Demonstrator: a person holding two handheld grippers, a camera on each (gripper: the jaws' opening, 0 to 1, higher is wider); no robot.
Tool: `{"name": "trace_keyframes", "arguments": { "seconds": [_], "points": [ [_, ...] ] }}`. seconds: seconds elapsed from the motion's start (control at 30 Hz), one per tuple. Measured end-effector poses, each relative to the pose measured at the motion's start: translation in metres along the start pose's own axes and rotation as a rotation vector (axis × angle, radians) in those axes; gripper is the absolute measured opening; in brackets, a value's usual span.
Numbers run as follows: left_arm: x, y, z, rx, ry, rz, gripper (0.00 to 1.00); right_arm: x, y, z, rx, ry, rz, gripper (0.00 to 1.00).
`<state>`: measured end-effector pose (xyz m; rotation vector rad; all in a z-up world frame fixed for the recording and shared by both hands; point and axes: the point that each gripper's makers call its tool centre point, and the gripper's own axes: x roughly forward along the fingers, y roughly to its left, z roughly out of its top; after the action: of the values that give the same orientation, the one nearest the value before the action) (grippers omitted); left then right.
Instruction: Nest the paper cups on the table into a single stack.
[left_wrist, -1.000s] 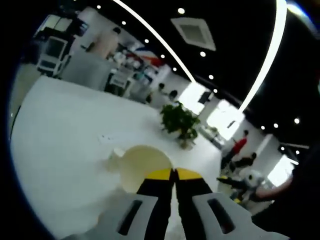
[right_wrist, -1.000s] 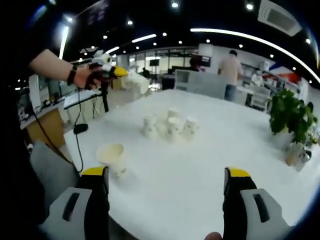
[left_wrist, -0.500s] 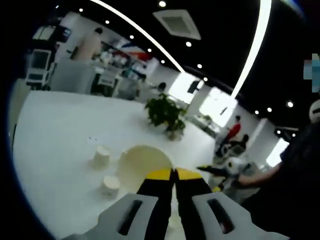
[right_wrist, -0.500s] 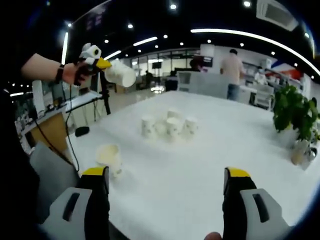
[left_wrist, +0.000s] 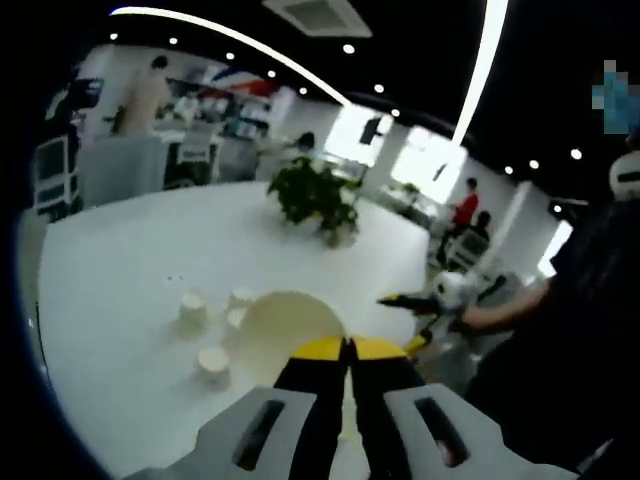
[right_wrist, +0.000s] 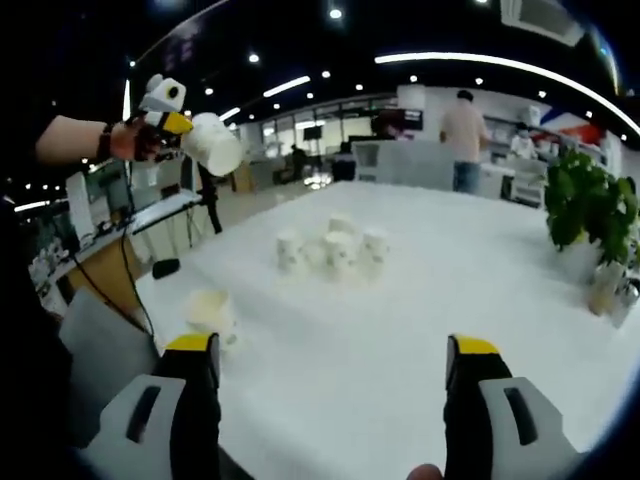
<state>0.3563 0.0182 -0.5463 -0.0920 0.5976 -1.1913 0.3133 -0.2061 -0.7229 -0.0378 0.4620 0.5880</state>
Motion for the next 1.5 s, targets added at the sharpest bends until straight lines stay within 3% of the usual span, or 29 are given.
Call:
{"name": "trace_keyframes", "arguments": {
  "seconds": [0.3, 0.47, 0.73, 0.9, 1.07, 1.2, 1.5],
  "points": [
    [0.008, -0.010, -0.013, 0.038, 0.106, 0.038, 0.00, 0.003, -0.002, 0.002, -0.011, -0.007, 0.037, 0.91],
    [0.012, -0.019, -0.017, 0.048, 0.133, 0.041, 0.00, 0.002, -0.010, 0.006, -0.014, -0.016, 0.039, 0.91],
    [0.027, -0.035, -0.032, 0.128, 0.202, 0.063, 0.00, 0.001, -0.019, 0.001, 0.008, -0.021, 0.041, 0.91],
    [0.034, -0.040, -0.047, 0.195, 0.292, 0.058, 0.00, 0.001, -0.019, -0.003, 0.013, -0.019, 0.051, 0.91],
    [0.040, -0.040, -0.057, 0.234, 0.331, 0.059, 0.00, 0.002, -0.021, -0.005, 0.026, -0.022, 0.050, 0.91],
    [0.047, -0.046, -0.076, 0.271, 0.390, 0.045, 0.00, 0.001, -0.022, -0.006, 0.032, -0.023, 0.048, 0.91],
    [0.056, -0.043, -0.096, 0.315, 0.442, 0.040, 0.00, -0.002, -0.029, -0.008, 0.040, -0.021, 0.043, 0.91]
  ]
}}
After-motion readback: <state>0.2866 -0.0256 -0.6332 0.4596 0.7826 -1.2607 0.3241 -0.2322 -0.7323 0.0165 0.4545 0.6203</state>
